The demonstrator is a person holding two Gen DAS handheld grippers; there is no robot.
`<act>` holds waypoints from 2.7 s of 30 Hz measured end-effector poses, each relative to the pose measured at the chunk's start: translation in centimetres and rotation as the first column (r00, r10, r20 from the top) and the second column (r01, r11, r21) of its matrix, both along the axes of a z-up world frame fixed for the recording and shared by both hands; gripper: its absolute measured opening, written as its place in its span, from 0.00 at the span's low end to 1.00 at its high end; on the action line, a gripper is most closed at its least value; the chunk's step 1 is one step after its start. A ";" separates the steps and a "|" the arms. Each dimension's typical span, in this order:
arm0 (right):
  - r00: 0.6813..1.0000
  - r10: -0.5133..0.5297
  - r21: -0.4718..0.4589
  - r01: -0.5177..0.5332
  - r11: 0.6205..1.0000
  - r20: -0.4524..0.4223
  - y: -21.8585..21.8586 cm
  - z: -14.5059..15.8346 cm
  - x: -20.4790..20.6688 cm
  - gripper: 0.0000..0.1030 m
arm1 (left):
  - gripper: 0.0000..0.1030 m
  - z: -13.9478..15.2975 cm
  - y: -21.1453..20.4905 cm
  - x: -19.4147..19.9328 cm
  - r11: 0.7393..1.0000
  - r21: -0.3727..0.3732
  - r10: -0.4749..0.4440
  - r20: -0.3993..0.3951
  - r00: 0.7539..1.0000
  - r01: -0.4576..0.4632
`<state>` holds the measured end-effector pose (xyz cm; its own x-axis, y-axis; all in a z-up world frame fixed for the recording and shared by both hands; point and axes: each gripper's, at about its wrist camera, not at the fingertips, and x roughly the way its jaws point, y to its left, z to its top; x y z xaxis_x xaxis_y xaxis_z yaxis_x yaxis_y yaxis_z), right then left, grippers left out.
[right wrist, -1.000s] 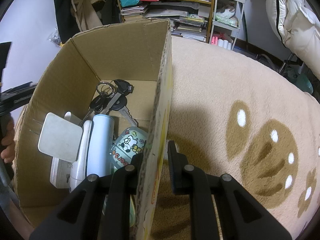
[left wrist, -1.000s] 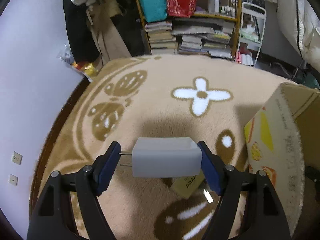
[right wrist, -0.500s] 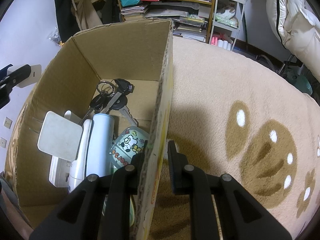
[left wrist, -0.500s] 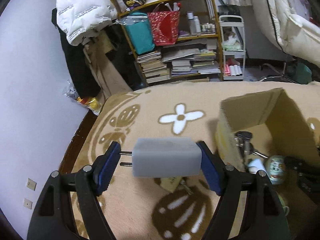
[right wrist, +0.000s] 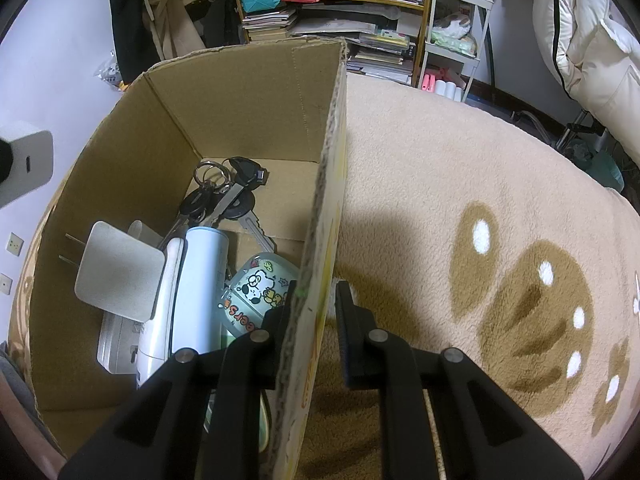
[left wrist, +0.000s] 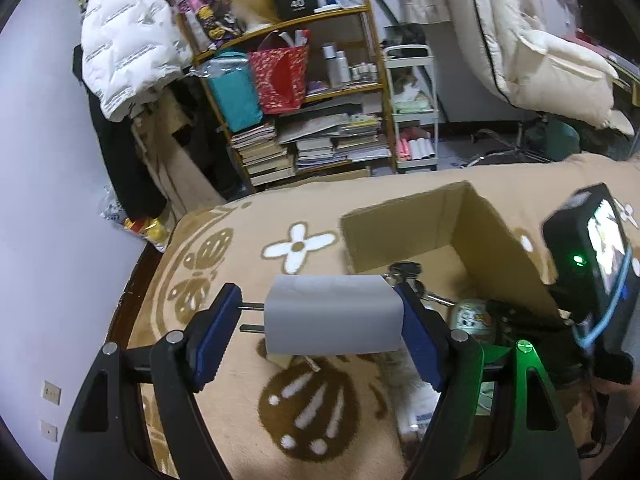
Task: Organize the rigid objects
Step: 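Carry the white charger with the left tool into the box and release, then move the left tool to the gold AIMA key tag and grasp it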
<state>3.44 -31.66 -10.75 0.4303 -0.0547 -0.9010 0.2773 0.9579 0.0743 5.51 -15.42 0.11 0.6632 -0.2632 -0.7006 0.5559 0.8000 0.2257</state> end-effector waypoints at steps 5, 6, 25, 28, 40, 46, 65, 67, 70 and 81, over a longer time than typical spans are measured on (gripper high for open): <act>1.000 0.000 0.000 0.000 1.000 0.000 0.0 0.0 0.0 0.15 | 0.74 -0.4 -1.0 -1.3 0.999 0.001 -0.054 -0.021 0.998 0.054; 1.000 -0.001 0.001 0.001 1.000 0.000 0.0 0.0 0.0 0.15 | 0.74 -0.6 -1.2 -1.4 0.998 0.004 -0.063 -0.026 0.998 0.063; 1.000 -0.001 0.001 0.001 1.000 0.000 0.0 0.0 0.0 0.15 | 0.74 -2.6 -2.9 -3.1 0.989 0.026 -0.145 -0.113 0.983 0.149; 1.000 0.000 0.001 0.000 1.000 0.000 0.0 0.0 0.0 0.15 | 0.74 -2.6 -2.8 -3.1 0.989 0.024 -0.145 -0.118 0.982 0.149; 1.000 0.003 0.001 -0.003 1.000 -0.001 0.2 0.0 0.0 0.15 | 0.77 -0.9 -2.6 -3.2 0.988 0.008 -0.151 -0.066 0.986 0.152; 1.000 0.005 -0.003 -0.005 1.000 -0.005 0.4 -0.1 0.0 0.15 | 0.81 0.5 -1.4 -2.3 0.992 -0.028 -0.127 -0.060 0.990 0.125; 1.000 0.005 -0.003 -0.005 1.000 -0.005 0.4 -0.1 0.1 0.15 | 0.97 -3.0 6.2 3.1 0.996 -0.075 0.037 -0.195 0.980 -0.052; 1.000 0.006 -0.005 -0.006 1.000 -0.005 0.3 -0.1 0.0 0.15 | 0.97 -4.0 6.8 3.8 0.996 -0.060 0.049 -0.220 0.974 -0.063; 1.000 0.008 -0.007 -0.008 1.000 -0.006 0.2 0.0 0.0 0.15 | 0.97 -5.2 7.8 4.5 0.995 -0.055 0.072 -0.236 0.969 -0.087; 1.000 0.009 -0.008 -0.009 1.000 -0.006 0.1 0.0 0.0 0.15 | 0.97 -8.9 9.1 8.3 0.985 -0.041 0.150 -0.289 0.945 -0.169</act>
<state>3.49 -31.55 -10.72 0.4255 -0.0584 -0.9031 0.2693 0.9609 0.0647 13.79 -6.28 -8.80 0.4764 -0.2205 -0.8512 0.4531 0.8912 0.0227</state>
